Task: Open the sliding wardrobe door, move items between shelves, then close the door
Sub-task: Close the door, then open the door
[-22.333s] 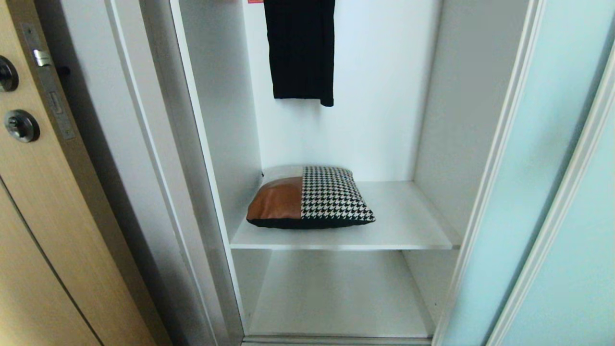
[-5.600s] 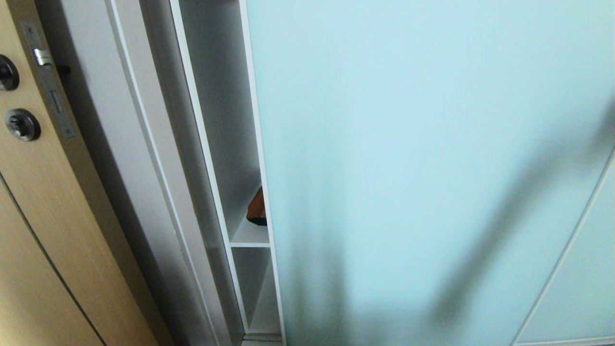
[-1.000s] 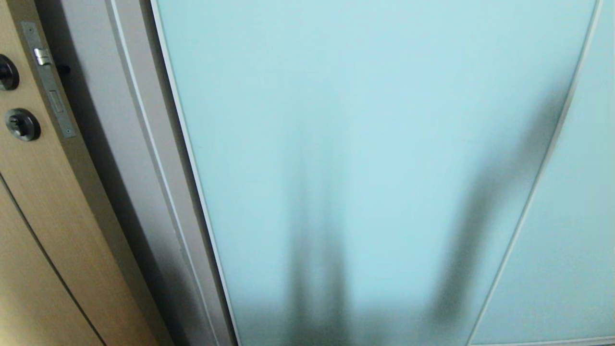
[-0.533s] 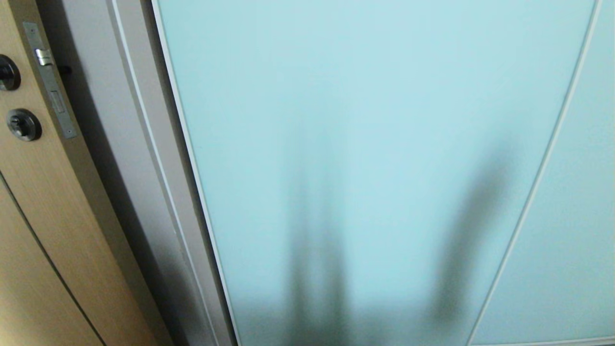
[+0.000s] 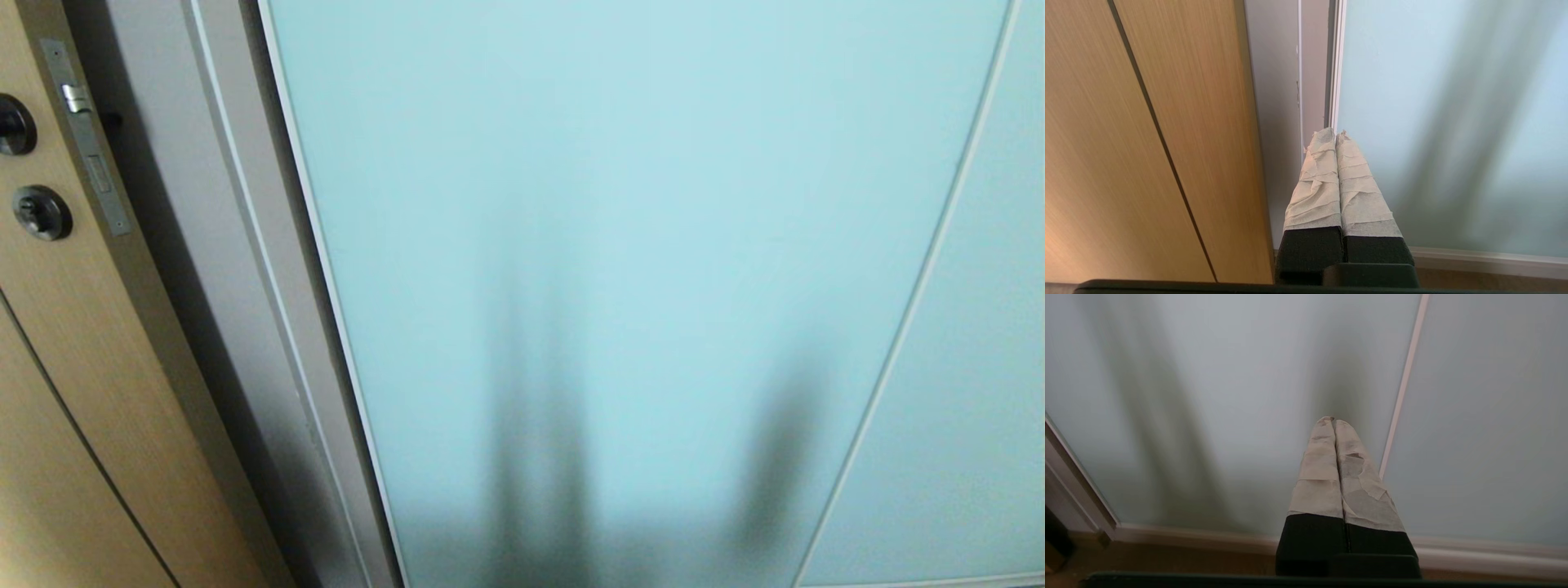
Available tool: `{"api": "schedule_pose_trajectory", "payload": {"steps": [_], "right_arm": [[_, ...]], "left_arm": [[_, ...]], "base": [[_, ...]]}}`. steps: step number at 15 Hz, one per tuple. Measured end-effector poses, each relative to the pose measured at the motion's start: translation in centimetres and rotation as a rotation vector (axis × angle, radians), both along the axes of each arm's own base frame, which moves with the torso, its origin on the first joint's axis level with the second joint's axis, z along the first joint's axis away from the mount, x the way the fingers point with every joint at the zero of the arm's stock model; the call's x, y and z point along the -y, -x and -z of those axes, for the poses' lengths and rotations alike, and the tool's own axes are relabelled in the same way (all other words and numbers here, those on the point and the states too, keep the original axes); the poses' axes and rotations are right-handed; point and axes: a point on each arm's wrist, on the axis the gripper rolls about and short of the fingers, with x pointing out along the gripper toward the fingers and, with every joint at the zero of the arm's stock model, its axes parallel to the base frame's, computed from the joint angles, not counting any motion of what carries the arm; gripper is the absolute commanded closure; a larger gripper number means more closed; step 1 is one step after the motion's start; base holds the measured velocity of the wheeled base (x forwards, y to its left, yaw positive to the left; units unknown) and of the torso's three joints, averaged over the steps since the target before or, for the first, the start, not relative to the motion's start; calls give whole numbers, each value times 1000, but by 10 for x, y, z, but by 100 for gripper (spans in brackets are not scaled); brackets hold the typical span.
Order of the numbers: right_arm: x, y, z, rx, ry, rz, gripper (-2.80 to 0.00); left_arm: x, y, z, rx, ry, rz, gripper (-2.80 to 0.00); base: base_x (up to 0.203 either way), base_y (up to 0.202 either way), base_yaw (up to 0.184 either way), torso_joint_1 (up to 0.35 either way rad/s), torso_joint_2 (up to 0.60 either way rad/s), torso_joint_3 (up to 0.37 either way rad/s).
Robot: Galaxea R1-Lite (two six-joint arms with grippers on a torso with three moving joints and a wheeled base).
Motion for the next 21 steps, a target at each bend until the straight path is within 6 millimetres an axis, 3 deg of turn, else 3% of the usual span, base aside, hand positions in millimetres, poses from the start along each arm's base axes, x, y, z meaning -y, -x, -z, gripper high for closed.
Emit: {"api": "schedule_pose_trajectory", "payload": {"steps": [2, 6, 21], "right_arm": [[2, 0, 26, 6, -34, 62, 0], [2, -2, 44, 26, -14, 26, 0], [2, -2, 49, 8, -8, 24, 0]], "left_arm": [[0, 0, 0, 0, 0, 0, 0], [0, 0, 0, 0, 0, 0, 0], [0, 0, 0, 0, 0, 1, 0]], "base": [[0, 0, 0, 0, 0, 0], [0, 0, 0, 0, 0, 0], [0, 0, 0, 0, 0, 0]]}}
